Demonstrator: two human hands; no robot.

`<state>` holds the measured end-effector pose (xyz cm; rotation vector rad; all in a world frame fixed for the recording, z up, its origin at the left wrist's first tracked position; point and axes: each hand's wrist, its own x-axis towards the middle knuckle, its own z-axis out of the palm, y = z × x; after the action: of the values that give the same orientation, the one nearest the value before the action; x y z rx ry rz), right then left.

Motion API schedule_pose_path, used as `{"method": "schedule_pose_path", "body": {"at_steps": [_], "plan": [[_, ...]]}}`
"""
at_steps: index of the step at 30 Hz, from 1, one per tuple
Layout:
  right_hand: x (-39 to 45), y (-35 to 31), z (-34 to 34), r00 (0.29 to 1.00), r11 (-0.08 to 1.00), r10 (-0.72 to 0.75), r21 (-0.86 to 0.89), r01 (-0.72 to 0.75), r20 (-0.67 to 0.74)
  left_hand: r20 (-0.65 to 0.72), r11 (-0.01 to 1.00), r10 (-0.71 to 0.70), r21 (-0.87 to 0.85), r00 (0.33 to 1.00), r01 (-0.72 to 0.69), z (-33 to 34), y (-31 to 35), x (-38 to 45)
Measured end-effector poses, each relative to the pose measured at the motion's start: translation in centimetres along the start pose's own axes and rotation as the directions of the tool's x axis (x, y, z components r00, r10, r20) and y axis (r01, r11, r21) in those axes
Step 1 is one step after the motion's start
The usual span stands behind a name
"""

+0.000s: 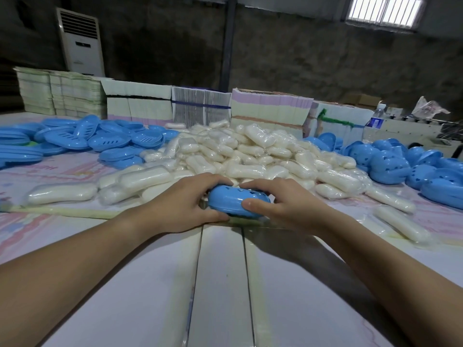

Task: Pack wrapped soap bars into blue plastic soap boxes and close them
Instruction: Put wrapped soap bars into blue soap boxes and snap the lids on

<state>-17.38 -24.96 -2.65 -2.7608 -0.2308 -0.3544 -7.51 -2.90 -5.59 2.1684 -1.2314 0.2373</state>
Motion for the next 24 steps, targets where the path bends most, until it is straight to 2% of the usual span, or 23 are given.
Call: {"method": "schedule_pose_path", "body": {"at_steps": [6,11,18,24], "plan": [[-0.3,0.3,-0.1,0.995,0.996,-0.081,-0.036,0.079,-0.052,0.022,0.996,-0.009,0.094,1.000,0.007,-0.4,0.3,0.0],[-0.2,0.3,0.0,0.987,0.993,-0.049,-0.115,0.031,-0.154,-0.006,1.000,-0.014,-0.007,1.000,0.014,-0.1,0.0,0.0],[-0.7,0.4,-0.3,0.988,0.998,-0.045,0.043,0.052,-0.149,-0.070,0.996,0.045,0.075,0.997,-0.040,-0.2,0.2,-0.1],[-1.1,-0.1,-0.1,0.996,0.945,-0.074,0.317,0.084,-0.043,-0.158,0.971,0.200,0.162,0.967,-0.174,0.3,1.2,-0.2]]}}
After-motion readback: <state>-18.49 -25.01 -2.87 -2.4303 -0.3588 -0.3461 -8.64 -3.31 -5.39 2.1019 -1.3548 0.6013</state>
